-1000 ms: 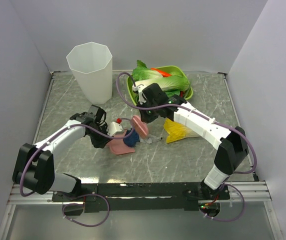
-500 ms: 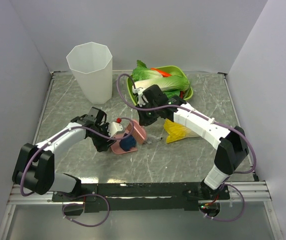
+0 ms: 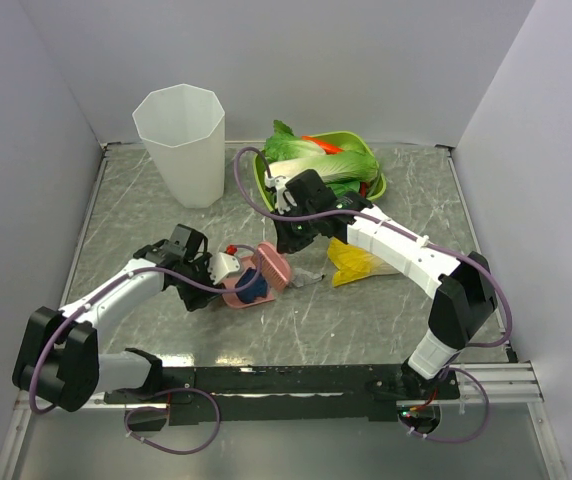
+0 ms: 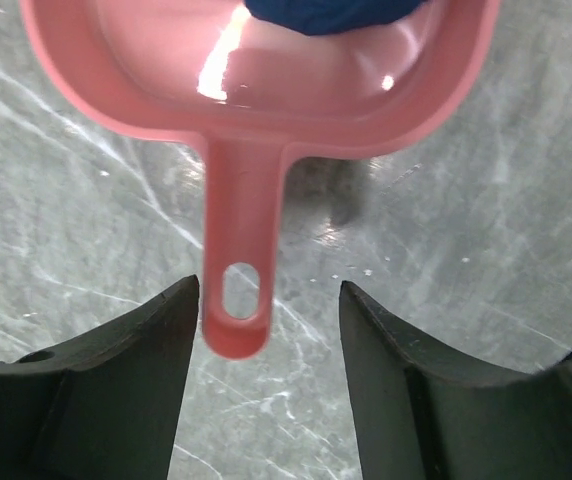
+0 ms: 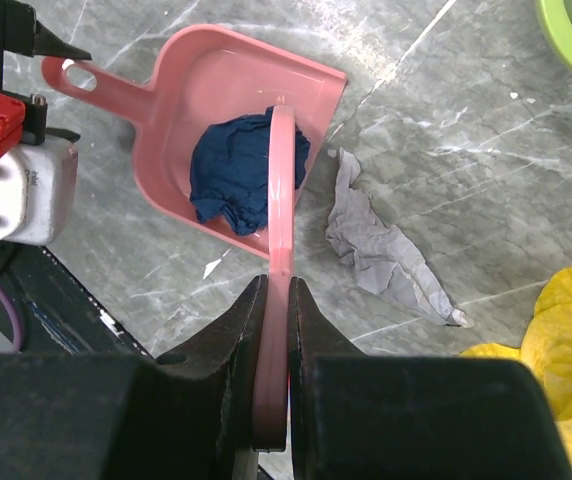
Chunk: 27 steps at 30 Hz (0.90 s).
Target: Sweep away the paper scraps from the table
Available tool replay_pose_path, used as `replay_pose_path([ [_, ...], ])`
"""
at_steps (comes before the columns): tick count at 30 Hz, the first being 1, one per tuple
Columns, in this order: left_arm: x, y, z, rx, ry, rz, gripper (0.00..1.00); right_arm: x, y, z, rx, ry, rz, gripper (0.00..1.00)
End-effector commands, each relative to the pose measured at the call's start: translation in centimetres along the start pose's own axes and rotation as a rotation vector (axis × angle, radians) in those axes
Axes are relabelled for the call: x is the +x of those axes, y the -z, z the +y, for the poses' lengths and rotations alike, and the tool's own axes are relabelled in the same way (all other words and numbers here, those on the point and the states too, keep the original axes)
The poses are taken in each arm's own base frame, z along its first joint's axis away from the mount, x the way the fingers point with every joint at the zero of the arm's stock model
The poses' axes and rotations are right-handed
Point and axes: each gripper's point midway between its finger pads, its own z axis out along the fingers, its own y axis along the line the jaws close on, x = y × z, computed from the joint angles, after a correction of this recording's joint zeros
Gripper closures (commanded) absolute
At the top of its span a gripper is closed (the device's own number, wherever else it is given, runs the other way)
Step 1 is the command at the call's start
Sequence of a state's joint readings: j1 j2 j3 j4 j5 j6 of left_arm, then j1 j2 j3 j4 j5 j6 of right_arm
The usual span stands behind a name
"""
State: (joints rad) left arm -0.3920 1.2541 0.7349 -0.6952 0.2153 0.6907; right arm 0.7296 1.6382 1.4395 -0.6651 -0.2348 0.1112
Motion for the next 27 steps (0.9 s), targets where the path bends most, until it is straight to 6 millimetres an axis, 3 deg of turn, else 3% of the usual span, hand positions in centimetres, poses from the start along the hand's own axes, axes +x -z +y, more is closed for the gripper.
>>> replay_pose_path([
  [1, -1.2, 0.2, 1.5, -0.062, -0.005, -0.035, 0.39, -2.3, 0.4, 0.6, -0.031, 0.003, -0.068, 1.0],
  [15, -0.9, -1.2, 1.7, -0.065, 0.015, -0.031, 0.47, -1.6, -0.3, 1.8, -0.112, 0.026, -0.031, 1.0],
  [18, -1.0, -1.5, 1.5, -0.048, 0.019, -0.036, 0.56, -1.3, -0.3, 1.8, -0.114, 0.028, -0.022, 1.0],
  [27, -1.9, -1.3, 1.3, -0.021, 0.059, -0.053, 0.96, -0.7, 0.8, 1.1, -0.078, 0.067, -0.022, 1.0],
])
